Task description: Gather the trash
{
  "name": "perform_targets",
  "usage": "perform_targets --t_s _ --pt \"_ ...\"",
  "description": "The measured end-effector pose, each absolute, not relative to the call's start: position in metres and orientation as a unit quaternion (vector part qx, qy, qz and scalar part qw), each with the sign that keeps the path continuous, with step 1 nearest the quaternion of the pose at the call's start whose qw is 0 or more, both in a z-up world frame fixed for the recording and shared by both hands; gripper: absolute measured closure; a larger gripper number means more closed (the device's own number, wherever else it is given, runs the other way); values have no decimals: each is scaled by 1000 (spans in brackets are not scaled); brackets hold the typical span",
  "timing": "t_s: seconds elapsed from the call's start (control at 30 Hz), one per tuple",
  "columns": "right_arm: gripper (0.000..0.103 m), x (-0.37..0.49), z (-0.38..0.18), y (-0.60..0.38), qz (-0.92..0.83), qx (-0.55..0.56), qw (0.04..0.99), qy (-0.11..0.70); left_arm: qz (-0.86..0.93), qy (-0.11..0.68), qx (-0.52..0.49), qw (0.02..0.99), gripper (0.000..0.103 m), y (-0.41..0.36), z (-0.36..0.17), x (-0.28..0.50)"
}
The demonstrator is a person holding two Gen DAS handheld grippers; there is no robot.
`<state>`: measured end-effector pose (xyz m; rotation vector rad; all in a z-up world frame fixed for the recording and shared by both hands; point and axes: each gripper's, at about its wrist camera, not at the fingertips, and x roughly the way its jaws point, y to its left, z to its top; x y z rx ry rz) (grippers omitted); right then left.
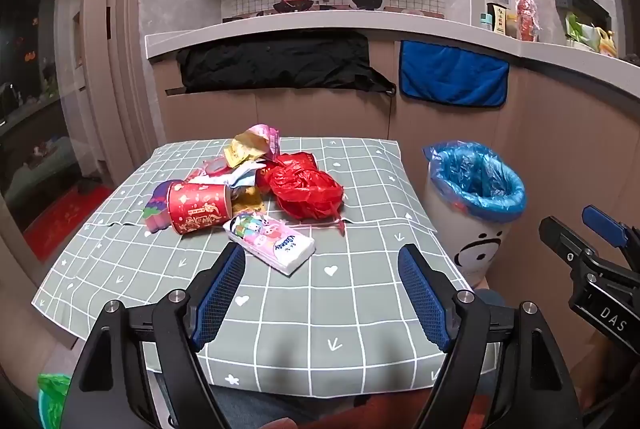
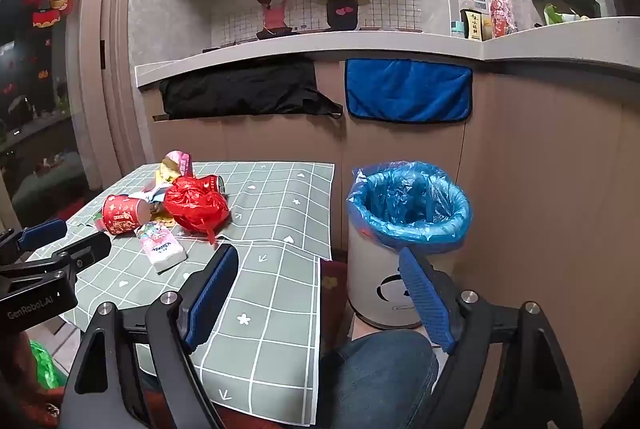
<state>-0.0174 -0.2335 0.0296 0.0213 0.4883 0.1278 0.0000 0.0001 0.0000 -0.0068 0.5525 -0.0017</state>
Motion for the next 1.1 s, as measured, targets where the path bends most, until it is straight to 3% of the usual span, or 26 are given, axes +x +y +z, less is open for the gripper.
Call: perform_targets --t_s 1.1 --pt "23 -16 28 -240 64 15 967 248 -3 275 -2 961 25 0 0 1"
